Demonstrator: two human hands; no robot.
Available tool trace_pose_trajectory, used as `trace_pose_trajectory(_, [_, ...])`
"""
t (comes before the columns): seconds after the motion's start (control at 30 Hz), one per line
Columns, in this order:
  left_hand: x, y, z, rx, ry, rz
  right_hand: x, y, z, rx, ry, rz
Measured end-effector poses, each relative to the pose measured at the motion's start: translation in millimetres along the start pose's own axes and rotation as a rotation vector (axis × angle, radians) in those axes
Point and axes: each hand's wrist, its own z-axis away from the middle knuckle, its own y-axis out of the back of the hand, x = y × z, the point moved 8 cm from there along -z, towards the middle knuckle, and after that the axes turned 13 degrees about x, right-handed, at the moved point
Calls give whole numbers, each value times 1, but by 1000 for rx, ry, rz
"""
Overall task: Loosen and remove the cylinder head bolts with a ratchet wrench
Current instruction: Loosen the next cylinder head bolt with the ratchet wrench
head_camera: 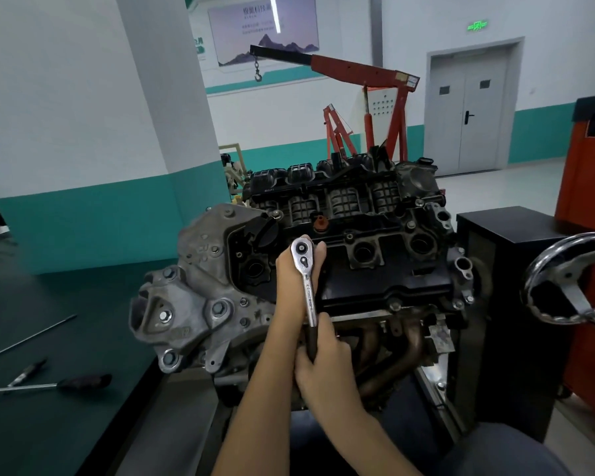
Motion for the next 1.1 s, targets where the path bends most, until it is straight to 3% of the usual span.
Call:
trace_pose_trajectory(0.1, [-3,0,-5,-31,43,-29,4,15,-10,-99,19,49])
trace_pose_trajectory(0.3, [5,-13,-9,-149,37,-31,-21,108,-106,-419,433,601])
trace_pose_trajectory(0.4, [8,-9,-9,-149,26,-11,-41,112,-130,-446,547,729])
trace_pose_trajectory(0.5, [-8,1,-3,-100,109,90,-25,94,-93,-316,493,610])
trace_pose_trajectory(0.6, [-12,-1,-2,-41,123,48,-4,61,-33,-142,226,207])
trace_pose_trajectory(0.7, [-3,2,0,28,32,-26,-2,14,-3,16,45,38])
trace_pose_trajectory(0.8, [0,5,-4,-28,-25,-79,-6,0,2,3,29,5])
trace_pose_trajectory(0.87, [-2,3,-8,-93,0,-92,1,22,-13,-108,76,114])
trace_pose_trajectory(0.97, [-2,-6,-9,-178,27,-66,-1,77,-62,-322,287,393])
trace_pose_trajectory(1.1, [6,-10,-6,-149,27,-8,-35,111,-127,-449,552,766])
